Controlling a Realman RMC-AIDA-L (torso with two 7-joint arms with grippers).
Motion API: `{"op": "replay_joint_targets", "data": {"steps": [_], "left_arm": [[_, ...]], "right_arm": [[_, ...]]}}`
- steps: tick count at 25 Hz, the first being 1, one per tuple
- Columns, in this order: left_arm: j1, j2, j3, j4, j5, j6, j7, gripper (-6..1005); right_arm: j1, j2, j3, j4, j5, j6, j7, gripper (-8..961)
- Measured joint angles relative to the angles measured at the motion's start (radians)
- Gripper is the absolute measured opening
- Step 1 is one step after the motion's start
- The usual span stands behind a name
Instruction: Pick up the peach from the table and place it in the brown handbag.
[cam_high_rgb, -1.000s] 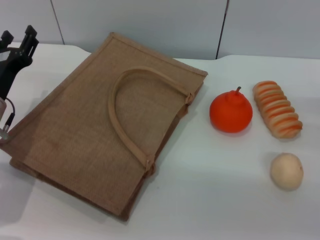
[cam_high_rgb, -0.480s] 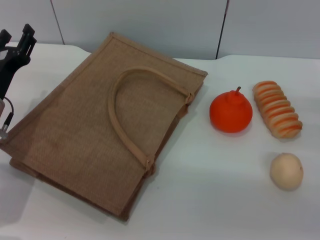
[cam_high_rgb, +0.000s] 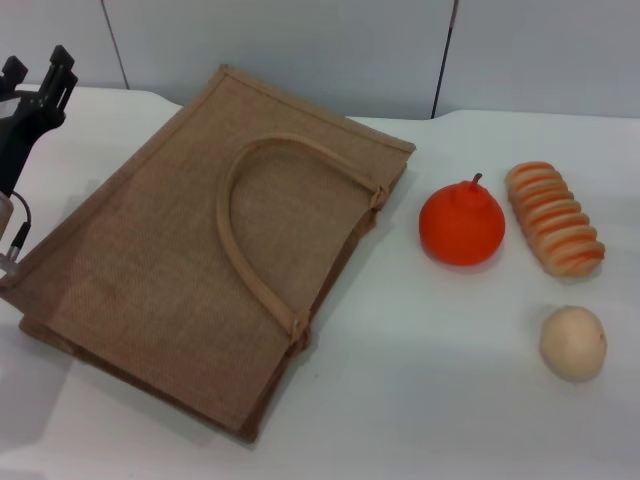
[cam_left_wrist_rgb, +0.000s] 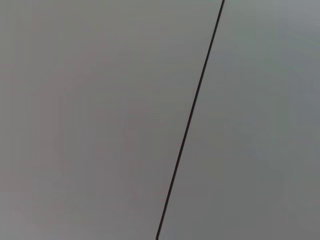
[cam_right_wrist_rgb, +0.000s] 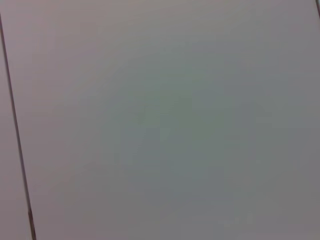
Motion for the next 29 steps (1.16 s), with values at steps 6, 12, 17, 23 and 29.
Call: {"op": "replay_joint_targets", "data": {"steps": [6,12,17,23,29], "left_arm": [[0.000,0.000,0.000,0.000,0.001,0.000,0.000,677],[0.000,0.000,0.000,0.000,0.002,0.000,0.000,677],[0.002,0.000,0.001,0.000,0.001,-0.001,0.000,677],[0.004,0.000,0.000,0.000,0.000,-0.002,0.000,677],[0.004,0.000,0.000,0.000,0.000,-0.003,0.000,677]], "right_arm": [[0.000,0.000,0.000,0.000,-0.002,0.000,0.000,865],[-0.002,0.000,0.000,0.000,-0.001,0.000,0.001,865],[-0.003,0.000,0.000,0.000,0.000,0.001,0.026,865],[-0.006,-0.002,0.000,0.000,0.001,0.008,0.070,863],[-0.005,-0.002,0.000,-0.004,-0.001,0.009,0.067,863]]}}
